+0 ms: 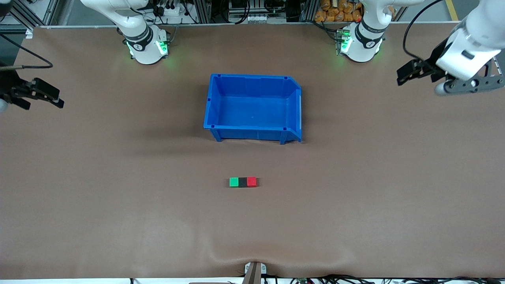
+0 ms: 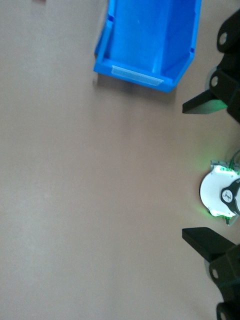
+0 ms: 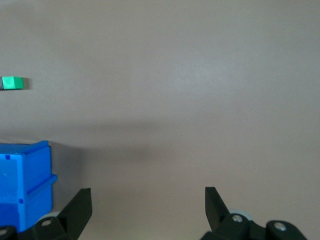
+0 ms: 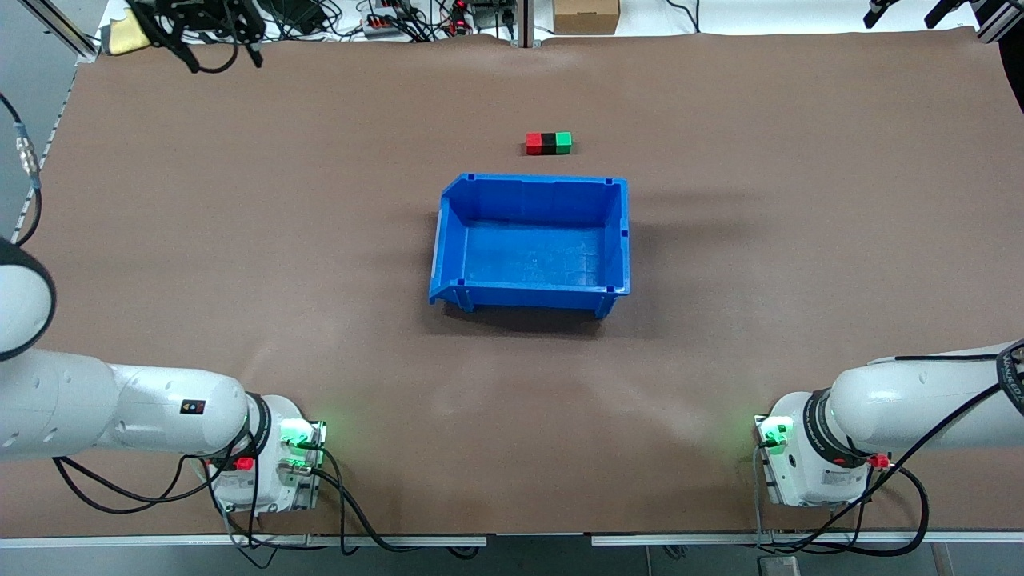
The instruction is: Attach green and red cubes to black cube
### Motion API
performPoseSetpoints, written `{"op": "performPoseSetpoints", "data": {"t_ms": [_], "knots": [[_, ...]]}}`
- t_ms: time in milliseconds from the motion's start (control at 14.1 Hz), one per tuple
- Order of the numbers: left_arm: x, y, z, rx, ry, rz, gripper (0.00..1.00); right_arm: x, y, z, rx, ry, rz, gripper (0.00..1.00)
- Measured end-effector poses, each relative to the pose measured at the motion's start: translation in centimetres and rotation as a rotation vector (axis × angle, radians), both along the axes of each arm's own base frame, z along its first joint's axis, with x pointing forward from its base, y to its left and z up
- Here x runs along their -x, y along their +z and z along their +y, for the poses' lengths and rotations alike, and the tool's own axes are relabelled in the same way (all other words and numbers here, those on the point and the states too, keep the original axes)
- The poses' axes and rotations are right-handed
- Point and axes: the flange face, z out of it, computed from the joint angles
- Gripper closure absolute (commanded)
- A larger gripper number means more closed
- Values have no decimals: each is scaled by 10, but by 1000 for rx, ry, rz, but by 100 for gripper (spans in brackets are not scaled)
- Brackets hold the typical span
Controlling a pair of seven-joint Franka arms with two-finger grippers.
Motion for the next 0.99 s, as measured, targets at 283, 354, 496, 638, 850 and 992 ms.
{"op": "performPoseSetpoints", "data": {"t_ms": [283,354,496,638,850,992], "knots": [[18,11,7,1,-23,-21,0,6,13,-3,0,-34,25,0],[20,14,6,0,-25,-27,0,8,13,-4,-1,-36,42,0],[21,18,4,-1,-30,-44,0,9,13,-4,-1,-36,50,0],[19,29,5,0,-29,-74,0,9,13,-4,-1,-35,51,0],[15,42,10,4,-17,-102,0,9,14,-4,-1,-37,50,0],[12,45,16,4,-6,-111,0,9,14,-3,-1,-37,49,0]]}}
